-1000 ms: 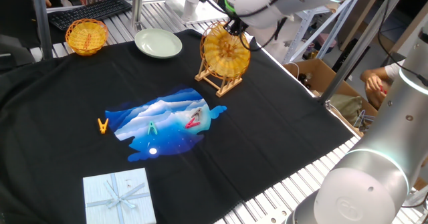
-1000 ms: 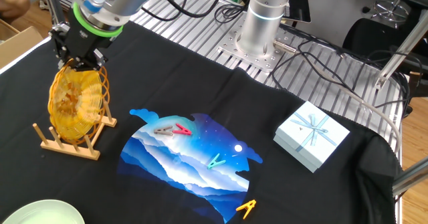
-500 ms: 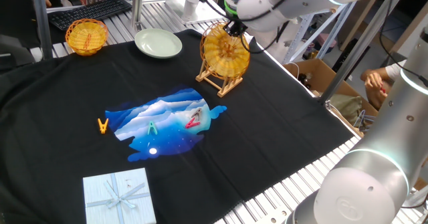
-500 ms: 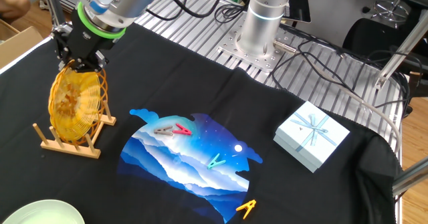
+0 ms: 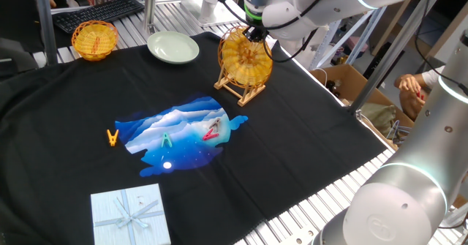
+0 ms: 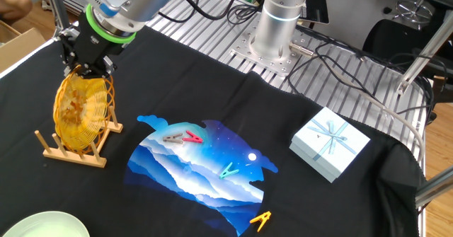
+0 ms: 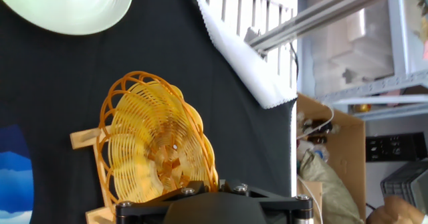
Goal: Put the dish on the dish rack
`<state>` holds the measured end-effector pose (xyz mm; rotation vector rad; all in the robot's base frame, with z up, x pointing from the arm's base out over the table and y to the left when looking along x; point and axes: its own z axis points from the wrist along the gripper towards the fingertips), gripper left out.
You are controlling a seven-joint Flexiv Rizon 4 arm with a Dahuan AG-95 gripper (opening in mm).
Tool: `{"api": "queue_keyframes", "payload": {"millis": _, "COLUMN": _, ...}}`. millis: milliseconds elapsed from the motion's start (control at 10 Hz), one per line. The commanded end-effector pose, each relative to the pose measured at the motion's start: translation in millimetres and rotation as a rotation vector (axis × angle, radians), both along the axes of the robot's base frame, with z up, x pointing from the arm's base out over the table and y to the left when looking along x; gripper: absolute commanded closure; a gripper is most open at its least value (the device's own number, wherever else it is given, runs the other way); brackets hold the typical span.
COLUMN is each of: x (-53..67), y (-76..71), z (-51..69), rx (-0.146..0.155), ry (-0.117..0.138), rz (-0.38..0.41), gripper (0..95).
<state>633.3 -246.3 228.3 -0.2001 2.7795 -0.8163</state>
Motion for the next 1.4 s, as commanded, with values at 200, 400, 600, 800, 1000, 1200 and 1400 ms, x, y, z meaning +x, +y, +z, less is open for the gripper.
{"api": "queue_keyframes", "payload": {"millis": 200, "x": -2.2, "y": 1.8, "z": -1.7, "rx": 0.002, "ry": -0.021, "rz": -0.025, "gripper": 95.0}}
{"api": "queue_keyframes", "payload": {"millis": 400, "x": -2.2, "y": 1.8, "z": -1.8, "rx": 0.004, "ry": -0.022, "rz": -0.028, "gripper": 95.0}}
{"api": "queue_keyframes", "payload": {"millis": 600, "x": -2.2, "y": 1.8, "z": -1.8, "rx": 0.004, "ry": -0.022, "rz": -0.028, "gripper": 95.0}}
{"api": "queue_keyframes", "payload": {"millis": 800, "x": -2.2, "y": 1.8, "z": -1.8, "rx": 0.004, "ry": -0.022, "rz": -0.028, "gripper": 95.0}}
{"api": "queue_keyframes", "payload": {"millis": 1000, "x": -2.2, "y": 1.8, "z": -1.8, "rx": 0.004, "ry": -0.022, "rz": -0.028, "gripper": 95.0}}
{"api": "queue_keyframes", "payload": {"millis": 1200, "x": -2.2, "y": 1.8, "z": -1.8, "rx": 0.004, "ry": -0.022, "rz": -0.028, "gripper": 95.0}}
{"api": "queue_keyframes", "payload": {"millis": 1400, "x": -2.2, "y": 1.8, "z": -1.8, "rx": 0.004, "ry": -0.022, "rz": -0.028, "gripper": 95.0}}
